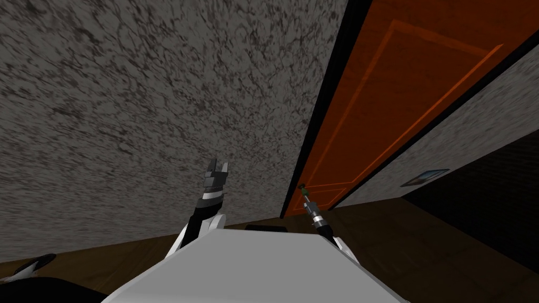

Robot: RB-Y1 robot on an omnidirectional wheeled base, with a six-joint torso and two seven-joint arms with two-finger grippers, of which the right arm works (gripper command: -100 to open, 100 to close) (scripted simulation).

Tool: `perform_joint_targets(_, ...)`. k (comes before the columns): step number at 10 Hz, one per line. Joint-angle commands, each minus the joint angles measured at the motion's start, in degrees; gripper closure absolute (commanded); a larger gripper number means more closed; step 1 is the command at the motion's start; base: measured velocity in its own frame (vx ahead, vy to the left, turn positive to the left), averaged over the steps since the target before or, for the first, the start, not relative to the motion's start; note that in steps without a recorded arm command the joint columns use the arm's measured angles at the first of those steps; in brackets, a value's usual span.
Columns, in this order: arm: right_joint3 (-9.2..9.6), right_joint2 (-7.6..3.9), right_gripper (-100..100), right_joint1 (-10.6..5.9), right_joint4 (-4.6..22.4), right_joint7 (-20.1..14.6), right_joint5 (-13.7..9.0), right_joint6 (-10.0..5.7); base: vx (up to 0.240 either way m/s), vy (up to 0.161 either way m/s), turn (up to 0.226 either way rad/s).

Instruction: Pull the door open

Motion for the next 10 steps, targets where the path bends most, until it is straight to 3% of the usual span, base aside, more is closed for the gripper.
perform_joint_targets(1,0.06,-0.58,-100,0.12,-0.11,-0.34,0.08,-0.52,-0.183,-0.023,-0.034)
perform_joint_targets(5,0.24,-1.98,-100,0.56,-0.80,-1.19,0.28,-1.48,-0.195,-0.029,-0.037)
perform_joint_targets(6,0.23,-1.66,-100,0.83,-1.22,-1.04,0.26,-1.15,-0.104,-0.003,-0.012)
perform_joint_targets(10,1.94,-0.83,-100,0.98,-3.08,1.92,-4.54,1.97,0.143,-0.003,0.119)
